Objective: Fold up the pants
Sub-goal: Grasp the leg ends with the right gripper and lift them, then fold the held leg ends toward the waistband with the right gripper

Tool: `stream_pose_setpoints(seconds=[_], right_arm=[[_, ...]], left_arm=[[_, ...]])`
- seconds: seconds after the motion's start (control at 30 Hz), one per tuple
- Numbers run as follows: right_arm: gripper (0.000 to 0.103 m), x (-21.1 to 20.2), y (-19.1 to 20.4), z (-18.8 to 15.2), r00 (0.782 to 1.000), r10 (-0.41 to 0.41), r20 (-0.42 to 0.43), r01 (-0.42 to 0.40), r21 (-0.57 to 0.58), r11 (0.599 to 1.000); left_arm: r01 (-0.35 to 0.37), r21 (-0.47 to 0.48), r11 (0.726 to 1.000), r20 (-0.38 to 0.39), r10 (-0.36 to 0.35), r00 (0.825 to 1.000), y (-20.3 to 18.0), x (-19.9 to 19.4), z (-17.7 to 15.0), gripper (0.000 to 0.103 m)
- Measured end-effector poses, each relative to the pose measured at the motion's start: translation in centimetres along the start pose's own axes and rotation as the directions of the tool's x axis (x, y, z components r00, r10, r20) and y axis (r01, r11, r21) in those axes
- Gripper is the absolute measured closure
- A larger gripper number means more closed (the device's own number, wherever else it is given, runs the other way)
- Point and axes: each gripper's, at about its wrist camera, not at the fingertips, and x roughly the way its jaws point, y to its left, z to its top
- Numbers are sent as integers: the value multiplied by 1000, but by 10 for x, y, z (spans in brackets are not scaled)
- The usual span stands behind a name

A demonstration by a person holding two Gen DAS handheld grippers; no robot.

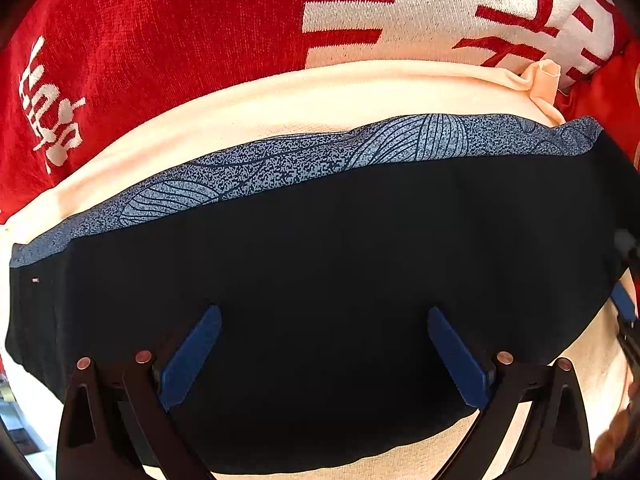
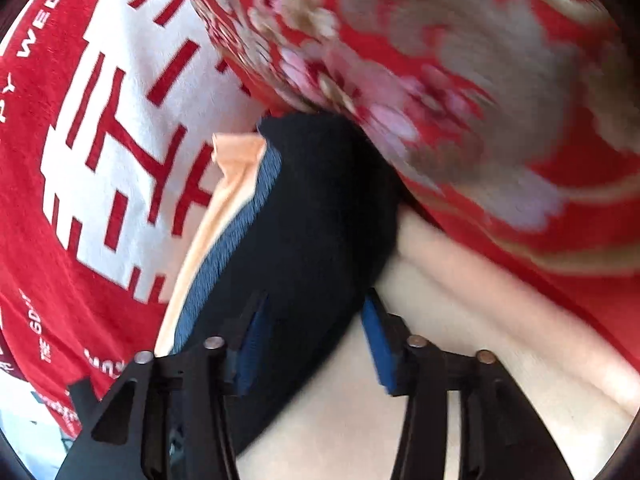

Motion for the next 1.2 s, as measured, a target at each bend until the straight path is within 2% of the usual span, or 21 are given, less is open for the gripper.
stream_pose_setpoints(seconds=[0.07,0.13,0.17,0.2,0.23,0.27,0.33,0.47,0.6,0.63,0.7,0.73,0.83,0.9,1.0,1.07,1.2], right_arm=[[33,7,10,5,999,-26,19,26,-17,1000],[33,10,13,11,999,-36,6,36,5,999],[38,11,12,14,999,-39,-7,40,20,999],[46,11,13,17,999,-42,-30,43,36,998],[74,11,14,20,997,-45,-56,47,27,999],[88,8,16,22,997,-27,-73,27,3,1000],[88,1,21,24,995,3,-99,-7,-38,999],[88,-20,40,29,993,39,-111,-54,-139,989],[88,-31,60,24,993,38,-108,-61,-221,973],[88,-31,64,24,993,37,-110,-63,-235,970],[88,-32,72,21,993,32,-110,-61,-266,962],[88,-34,78,20,994,31,-108,-61,-289,955],[88,-37,93,17,994,29,-103,-62,-333,941],[88,-36,104,13,994,22,-104,-59,-361,931],[88,-41,122,5,995,4,-100,-47,-430,902],[88,-46,135,-3,995,-9,-95,-38,-484,874],[88,-55,168,-24,997,-37,-75,-16,-606,795]], left_arm=[[0,9,1000,6,0,1000,2,0,-3,0],[6,12,1000,2,-6,1000,4,0,-2,0],[10,12,1000,-2,-10,1000,5,0,-1,0],[15,11,1000,-7,-15,1000,6,0,1,0],[21,7,1000,-12,-21,1000,8,-2,2,4],[40,0,999,-9,-40,999,9,-6,2,18],[81,6,997,-4,-81,997,10,-15,5,33],[140,23,990,20,-141,990,5,-27,6,34],[187,-14,982,18,-187,982,-12,-12,13,34],[145,17,989,17,-146,989,-22,-4,11,32],[74,97,993,97,-83,992,-37,-6,2,31],[64,111,992,115,-77,990,-38,-7,-1,31],[105,88,991,97,-114,989,-31,-6,0,31],[89,112,990,100,-100,990,-32,-6,-1,31],[99,117,988,105,-112,988,-31,-5,-2,31],[131,116,985,98,-142,985,-26,-6,1,30],[204,87,975,66,-210,976,3,-14,2,29]])
